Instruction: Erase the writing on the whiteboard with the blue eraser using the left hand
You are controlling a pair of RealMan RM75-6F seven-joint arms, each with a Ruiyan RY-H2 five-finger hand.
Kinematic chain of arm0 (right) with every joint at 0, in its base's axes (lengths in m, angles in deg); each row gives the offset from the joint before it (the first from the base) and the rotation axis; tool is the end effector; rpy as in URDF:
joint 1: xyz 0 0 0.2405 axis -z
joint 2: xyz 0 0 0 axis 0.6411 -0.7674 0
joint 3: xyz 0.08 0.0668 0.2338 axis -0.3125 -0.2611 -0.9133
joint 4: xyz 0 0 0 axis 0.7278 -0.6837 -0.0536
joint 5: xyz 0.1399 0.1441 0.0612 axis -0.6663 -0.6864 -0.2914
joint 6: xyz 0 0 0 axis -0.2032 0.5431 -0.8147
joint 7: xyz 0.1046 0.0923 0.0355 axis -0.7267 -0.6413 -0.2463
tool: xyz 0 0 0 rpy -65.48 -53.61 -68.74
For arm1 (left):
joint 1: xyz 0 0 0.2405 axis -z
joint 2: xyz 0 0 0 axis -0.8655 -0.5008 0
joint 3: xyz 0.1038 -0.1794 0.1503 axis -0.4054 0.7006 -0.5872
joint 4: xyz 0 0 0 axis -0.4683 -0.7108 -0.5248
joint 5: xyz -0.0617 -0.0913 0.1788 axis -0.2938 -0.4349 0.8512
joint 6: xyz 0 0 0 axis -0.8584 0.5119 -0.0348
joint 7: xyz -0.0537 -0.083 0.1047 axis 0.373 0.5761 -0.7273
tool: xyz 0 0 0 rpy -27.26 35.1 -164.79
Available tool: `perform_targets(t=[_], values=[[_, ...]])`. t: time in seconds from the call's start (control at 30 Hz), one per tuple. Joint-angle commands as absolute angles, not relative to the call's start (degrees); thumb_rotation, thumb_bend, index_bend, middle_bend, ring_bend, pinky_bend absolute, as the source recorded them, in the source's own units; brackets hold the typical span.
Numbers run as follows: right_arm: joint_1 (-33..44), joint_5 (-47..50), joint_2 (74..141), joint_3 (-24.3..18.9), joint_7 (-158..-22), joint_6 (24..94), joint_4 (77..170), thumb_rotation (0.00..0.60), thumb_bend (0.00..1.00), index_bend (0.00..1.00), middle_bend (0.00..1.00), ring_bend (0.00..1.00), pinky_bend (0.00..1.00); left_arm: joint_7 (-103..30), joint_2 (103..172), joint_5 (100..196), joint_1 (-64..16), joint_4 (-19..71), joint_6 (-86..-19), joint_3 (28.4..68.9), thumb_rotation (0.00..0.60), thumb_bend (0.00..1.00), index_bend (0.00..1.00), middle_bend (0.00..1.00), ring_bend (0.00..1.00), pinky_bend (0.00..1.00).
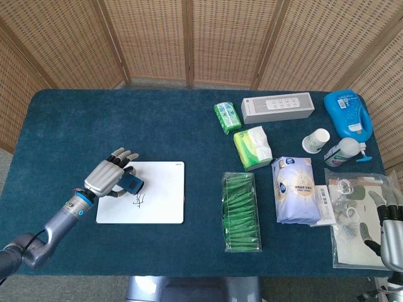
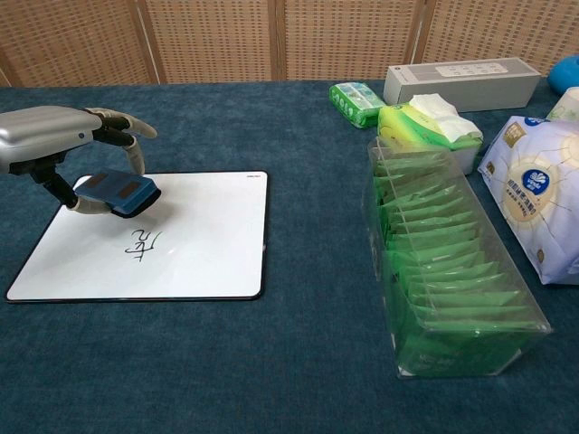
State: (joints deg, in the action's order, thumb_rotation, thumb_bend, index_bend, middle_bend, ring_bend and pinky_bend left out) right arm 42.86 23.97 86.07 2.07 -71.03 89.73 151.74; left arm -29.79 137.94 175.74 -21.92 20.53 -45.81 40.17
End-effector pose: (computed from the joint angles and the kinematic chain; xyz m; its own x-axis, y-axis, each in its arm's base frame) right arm -0.2905 -0.1462 0.1854 0.5561 0.1211 0.8222 -0.8290 0.1508 0.5385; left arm -0.2371 0.3382 0.0166 0.5671 0.2363 0.7891 0.7658 -0.5041 -0.3994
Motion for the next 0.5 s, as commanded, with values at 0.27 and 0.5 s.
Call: perform_targets(t=[0.27, 0.5], values=[[43.28, 24.13, 85.96, 2.29, -72.05, 90.12, 151.35, 0.6, 0.35, 0.17, 0.1, 0.0, 0.06, -35.32, 138.73, 177.22, -21.52, 21.56, -45.1, 38.74, 0.6, 0.31, 0.63, 0.13, 0.0, 0.0], [43.42, 24.3, 85.88, 2.33, -72.77, 90.28, 151.04, 0.6, 0.35, 0.17, 0.1, 0.0, 0.06, -38.68, 139.71, 177.48, -21.44, 22.34, -44.88, 38.36, 0.6, 0.31, 0.63, 0.13, 0.0, 0.0]])
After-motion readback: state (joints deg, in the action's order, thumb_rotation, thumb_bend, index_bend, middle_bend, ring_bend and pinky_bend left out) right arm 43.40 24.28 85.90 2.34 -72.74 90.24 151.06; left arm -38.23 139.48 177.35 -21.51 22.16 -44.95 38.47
